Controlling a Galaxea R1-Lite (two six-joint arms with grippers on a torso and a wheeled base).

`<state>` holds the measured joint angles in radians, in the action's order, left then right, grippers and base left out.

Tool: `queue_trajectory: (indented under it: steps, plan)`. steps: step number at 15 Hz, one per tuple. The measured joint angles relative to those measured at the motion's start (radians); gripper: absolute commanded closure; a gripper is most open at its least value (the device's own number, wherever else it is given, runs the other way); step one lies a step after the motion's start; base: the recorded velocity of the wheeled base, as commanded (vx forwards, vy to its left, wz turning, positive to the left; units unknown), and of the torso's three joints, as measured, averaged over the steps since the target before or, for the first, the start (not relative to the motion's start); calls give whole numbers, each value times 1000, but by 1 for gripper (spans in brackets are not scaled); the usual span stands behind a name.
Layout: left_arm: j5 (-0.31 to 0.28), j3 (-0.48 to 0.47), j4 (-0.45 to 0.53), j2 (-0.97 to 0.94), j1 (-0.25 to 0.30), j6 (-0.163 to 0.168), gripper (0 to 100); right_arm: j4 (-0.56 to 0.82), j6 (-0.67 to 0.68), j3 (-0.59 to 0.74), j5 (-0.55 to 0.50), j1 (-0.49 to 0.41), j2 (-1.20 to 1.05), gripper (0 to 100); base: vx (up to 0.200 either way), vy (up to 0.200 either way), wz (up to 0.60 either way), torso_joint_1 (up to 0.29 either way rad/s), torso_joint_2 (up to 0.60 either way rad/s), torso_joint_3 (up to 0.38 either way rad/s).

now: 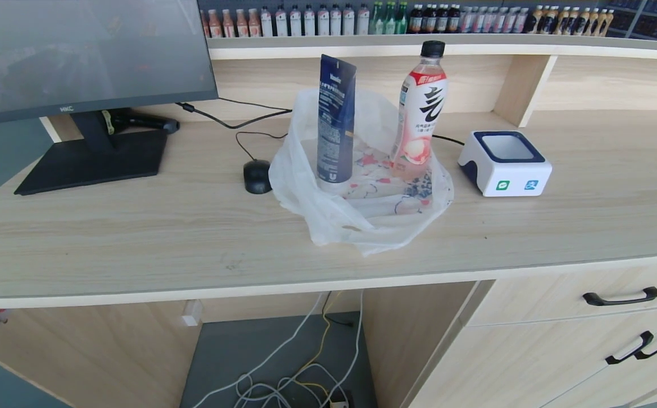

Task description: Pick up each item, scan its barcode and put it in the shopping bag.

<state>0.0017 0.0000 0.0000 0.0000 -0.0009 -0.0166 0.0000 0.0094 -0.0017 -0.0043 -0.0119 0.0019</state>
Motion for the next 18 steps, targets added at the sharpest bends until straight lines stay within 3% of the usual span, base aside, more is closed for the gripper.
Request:
queue_trajectory:
  steps: [18]
  plan:
    - [0,0,0,0,1,-8,0,0,-27,0,0,1,0,0,0,-200,0,2,3,2]
